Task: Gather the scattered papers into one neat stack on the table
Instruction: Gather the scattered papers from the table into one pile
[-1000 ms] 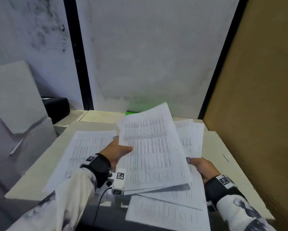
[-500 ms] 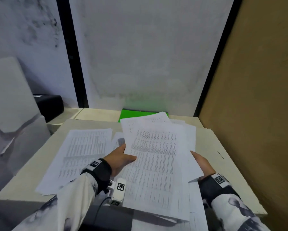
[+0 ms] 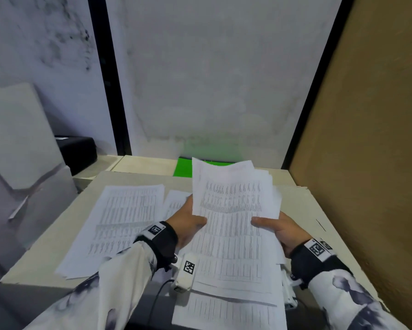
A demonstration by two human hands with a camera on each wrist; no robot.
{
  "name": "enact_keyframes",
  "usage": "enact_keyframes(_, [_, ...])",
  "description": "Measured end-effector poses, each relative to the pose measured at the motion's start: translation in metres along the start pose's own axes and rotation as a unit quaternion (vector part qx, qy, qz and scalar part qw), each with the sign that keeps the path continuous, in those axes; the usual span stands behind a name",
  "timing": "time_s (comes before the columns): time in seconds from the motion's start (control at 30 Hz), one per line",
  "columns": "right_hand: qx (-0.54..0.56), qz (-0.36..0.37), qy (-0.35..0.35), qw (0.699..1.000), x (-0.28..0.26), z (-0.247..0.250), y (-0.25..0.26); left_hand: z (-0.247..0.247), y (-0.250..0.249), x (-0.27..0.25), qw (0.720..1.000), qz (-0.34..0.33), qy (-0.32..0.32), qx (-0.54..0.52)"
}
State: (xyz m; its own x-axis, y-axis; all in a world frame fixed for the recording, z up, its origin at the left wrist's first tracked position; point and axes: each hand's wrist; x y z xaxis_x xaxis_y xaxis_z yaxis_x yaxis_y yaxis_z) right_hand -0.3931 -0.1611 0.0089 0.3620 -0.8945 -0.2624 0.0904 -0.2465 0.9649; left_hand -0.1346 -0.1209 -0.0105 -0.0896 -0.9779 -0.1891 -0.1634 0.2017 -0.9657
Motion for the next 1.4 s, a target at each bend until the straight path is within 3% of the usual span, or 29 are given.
enact_keyframes(0.1, [-0.015, 0.012, 0.010, 1.000, 0.002, 0.009, 0.007, 0.006, -0.014, 0.001, 0.999, -0.008, -0.005, 0.032])
enact_keyframes(0.17, [-0.013, 0.014, 0.005, 1.000, 0.001, 0.020, 0.008, 0.024, -0.020, 0.005, 0.987, 0.048, -0.053, 0.147])
enact_keyframes(0.2, [-0.015, 0.010, -0.001, 1.000, 0.000, 0.026, 0.007, 0.038, -0.018, 0.009, 0.959, 0.092, -0.091, 0.251])
enact_keyframes(0.27, [-0.009, 0.001, -0.016, 1.000, 0.002, 0.041, 0.000, 0.068, -0.004, 0.014, 0.833, 0.199, -0.137, 0.498])
enact_keyframes(0.3, [-0.009, -0.005, -0.024, 1.000, 0.004, 0.048, -0.004, 0.073, 0.004, 0.011, 0.775, 0.219, -0.137, 0.577])
enact_keyframes(0.33, [-0.008, -0.012, -0.028, 1.000, 0.004, 0.052, -0.008, 0.073, 0.013, 0.008, 0.743, 0.232, -0.137, 0.612])
enact_keyframes(0.57, [0.027, -0.065, -0.081, 0.994, 0.005, 0.067, -0.033, 0.056, 0.028, 0.012, 0.719, 0.208, -0.141, 0.648])
enact_keyframes(0.63, [0.036, -0.083, -0.084, 0.992, 0.005, 0.067, -0.040, 0.052, 0.024, 0.014, 0.733, 0.207, -0.139, 0.633])
enact_keyframes(0.8, [0.078, -0.103, -0.083, 0.988, 0.002, 0.069, -0.056, 0.066, 0.014, 0.016, 0.844, 0.172, -0.194, 0.469])
enact_keyframes(0.87, [0.071, -0.101, -0.082, 0.989, 0.002, 0.075, -0.063, 0.070, -0.001, 0.009, 0.881, 0.127, -0.205, 0.407])
enact_keyframes(1.03, [0.056, -0.110, -0.075, 0.990, -0.006, 0.077, -0.064, 0.078, -0.083, -0.029, 0.910, -0.058, -0.257, 0.322])
enact_keyframes(1.1, [0.070, -0.117, -0.073, 0.988, -0.005, 0.075, -0.065, 0.087, -0.126, -0.038, 0.926, -0.115, -0.229, 0.277])
enact_keyframes(1.2, [0.084, -0.105, -0.076, 0.988, -0.001, 0.057, -0.062, 0.093, -0.176, -0.043, 0.970, -0.185, -0.129, 0.086])
enact_keyframes(1.3, [0.091, -0.092, -0.058, 0.990, 0.007, 0.037, -0.058, 0.083, -0.180, -0.039, 0.981, -0.179, -0.070, -0.038])
enact_keyframes(1.4, [0.103, -0.082, -0.041, 0.990, 0.010, 0.015, -0.043, 0.061, -0.144, -0.028, 0.992, -0.095, -0.068, -0.045])
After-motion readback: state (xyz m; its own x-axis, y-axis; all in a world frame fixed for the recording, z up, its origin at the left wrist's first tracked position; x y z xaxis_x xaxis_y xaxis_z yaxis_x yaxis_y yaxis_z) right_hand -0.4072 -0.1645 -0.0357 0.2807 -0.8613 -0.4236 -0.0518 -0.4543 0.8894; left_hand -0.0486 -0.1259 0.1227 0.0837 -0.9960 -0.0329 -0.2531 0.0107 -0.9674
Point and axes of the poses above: each hand's wrist, its own x-axis towards the middle knuckle, its own z-axis out of the back of the hand, y = z × x, and after that the axes turned 6 degrees about -x, right-handed
